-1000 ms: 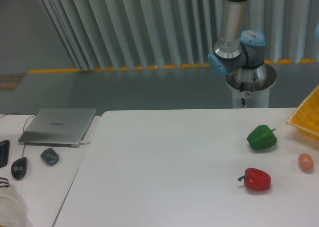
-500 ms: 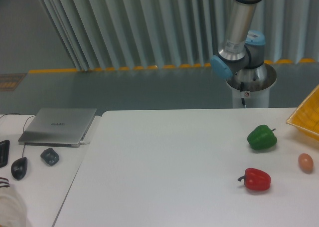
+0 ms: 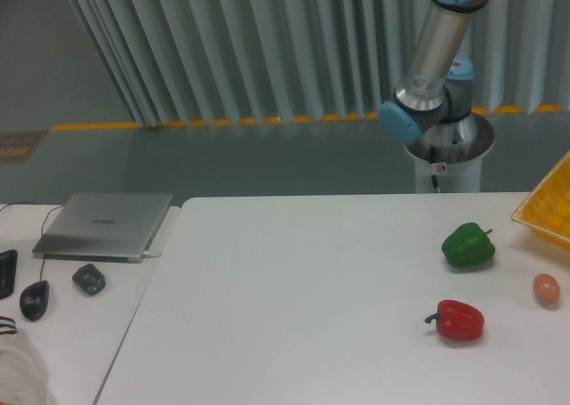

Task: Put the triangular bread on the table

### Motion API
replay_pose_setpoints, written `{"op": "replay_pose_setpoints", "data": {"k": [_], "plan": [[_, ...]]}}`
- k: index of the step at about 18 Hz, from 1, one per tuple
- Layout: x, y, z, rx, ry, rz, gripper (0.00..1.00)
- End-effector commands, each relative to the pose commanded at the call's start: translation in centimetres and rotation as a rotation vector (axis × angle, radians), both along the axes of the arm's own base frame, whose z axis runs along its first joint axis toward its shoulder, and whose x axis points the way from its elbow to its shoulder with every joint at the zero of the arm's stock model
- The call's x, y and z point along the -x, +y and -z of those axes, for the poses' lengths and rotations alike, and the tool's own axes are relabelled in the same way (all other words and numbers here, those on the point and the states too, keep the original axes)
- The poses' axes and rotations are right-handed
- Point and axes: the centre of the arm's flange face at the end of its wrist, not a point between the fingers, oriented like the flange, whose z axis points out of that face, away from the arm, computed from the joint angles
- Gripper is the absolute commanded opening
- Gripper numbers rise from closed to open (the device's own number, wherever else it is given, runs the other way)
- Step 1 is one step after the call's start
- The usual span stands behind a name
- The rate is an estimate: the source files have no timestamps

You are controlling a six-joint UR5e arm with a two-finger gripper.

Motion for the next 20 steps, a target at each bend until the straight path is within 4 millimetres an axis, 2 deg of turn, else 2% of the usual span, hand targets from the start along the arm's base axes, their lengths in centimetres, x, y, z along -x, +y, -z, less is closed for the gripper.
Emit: {"op": "replay_pose_setpoints", "data": {"k": [3,5,7,10,11,14,15,20], "plan": [[-0.4,0.0,1.4,-0.001,0.009,0.000,1.00],[-0.3,0.0,1.5,-0.001,0.012,-0.001,0.99],[-0.2,0.0,1.7,-0.002,0.012,0.000,0.86],[-0.2,0.0,1.6,-0.002,0.015,0.009,0.49],[-0.2,0.0,1.5,-0.003,0.017,0.012,0.33],[0.1,0.0,0.9,-0.003,0.029,0.011,0.07],[0.2,0.2,0.5,0.000,0.037,0.014,0.02],[-0.8,1.0,-3.0,0.003,0.035,0.022,0.02]]}}
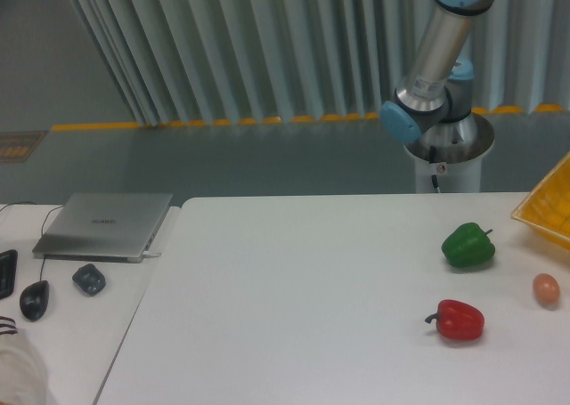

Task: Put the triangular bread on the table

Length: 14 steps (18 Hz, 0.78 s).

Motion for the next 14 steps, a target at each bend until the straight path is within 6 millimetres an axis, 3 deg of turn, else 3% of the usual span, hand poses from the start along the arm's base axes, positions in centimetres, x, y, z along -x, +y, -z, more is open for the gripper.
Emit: {"op": "replay_pose_setpoints", "data": {"k": [2,4,7,10,14], "plan": [[-1.1,0.1,-1.8,0.003,-0.027,0.005,0.02],[-3.2,0.0,-4.9,0.003,-0.050,0.005,0.02],[-5.6,2.1,-8.6,0.010,-0.066,-0.031,0.02],[-7.3,5.7,-9.0,0.010,-0.066,-0.064,0.03],[-8.3,11.9,-7.2,0.000,-0.029,-0.097,0.03]]}}
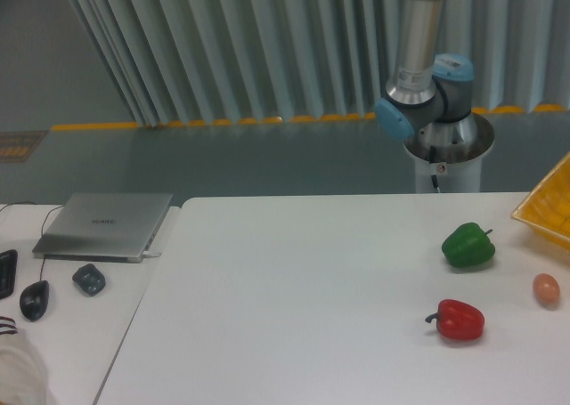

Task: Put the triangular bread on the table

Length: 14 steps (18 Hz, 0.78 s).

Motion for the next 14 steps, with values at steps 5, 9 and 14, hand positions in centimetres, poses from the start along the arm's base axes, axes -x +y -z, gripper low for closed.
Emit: {"op": "replay_pose_setpoints", "data": {"k": [5,9,14], "plan": [[-2.7,6.8,1.8,-0.018,0.040,-0.032,0.03],[-4.9,10.8,3.5,0.006,0.072,-0.061,0.03],[-5.3,11.8,4.3,0.006,0.090,-0.061,1.00]]}}
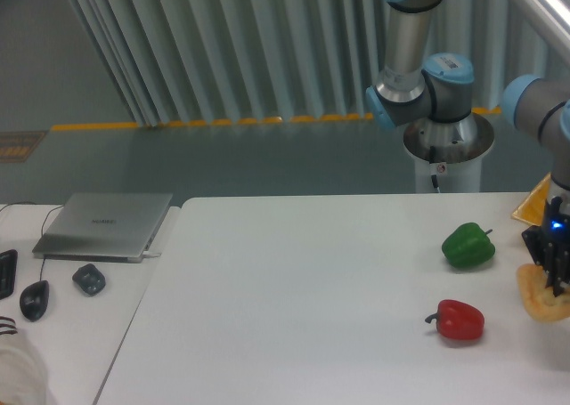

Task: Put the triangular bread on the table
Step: 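Carry the triangular bread out of the basket and lower it to the table, then open the gripper to release the bread and lift away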

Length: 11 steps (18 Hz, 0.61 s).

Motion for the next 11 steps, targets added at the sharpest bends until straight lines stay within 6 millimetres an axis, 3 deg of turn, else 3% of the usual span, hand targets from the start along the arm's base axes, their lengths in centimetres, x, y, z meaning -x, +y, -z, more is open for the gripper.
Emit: {"op": "replay_pose_setpoints", "data": {"k": [5,11], "plan": [[-0.4,0.2,-0.2,0.012,0.016,0.011,1.00],[-0.7,-0.4,-2.0,0.014,0.047,0.045,1.00]]}}
